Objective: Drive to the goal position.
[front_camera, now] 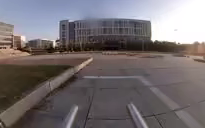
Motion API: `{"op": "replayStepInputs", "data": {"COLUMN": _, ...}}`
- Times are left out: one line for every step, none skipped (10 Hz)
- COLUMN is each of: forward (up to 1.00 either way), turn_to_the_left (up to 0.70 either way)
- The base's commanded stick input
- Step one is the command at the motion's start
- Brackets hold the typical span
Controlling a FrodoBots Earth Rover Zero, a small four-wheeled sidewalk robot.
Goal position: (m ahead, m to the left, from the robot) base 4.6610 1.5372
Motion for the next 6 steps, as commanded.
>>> {"op": "replayStepInputs", "data": {"forward": 0.70, "turn_to_the_left": -0.14}}
{"op": "replayStepInputs", "data": {"forward": 0.70, "turn_to_the_left": -0.14}}
{"op": "replayStepInputs", "data": {"forward": 0.70, "turn_to_the_left": -0.14}}
{"op": "replayStepInputs", "data": {"forward": 0.70, "turn_to_the_left": -0.14}}
{"op": "replayStepInputs", "data": {"forward": 0.70, "turn_to_the_left": -0.14}}
{"op": "replayStepInputs", "data": {"forward": 0.70, "turn_to_the_left": -0.14}}
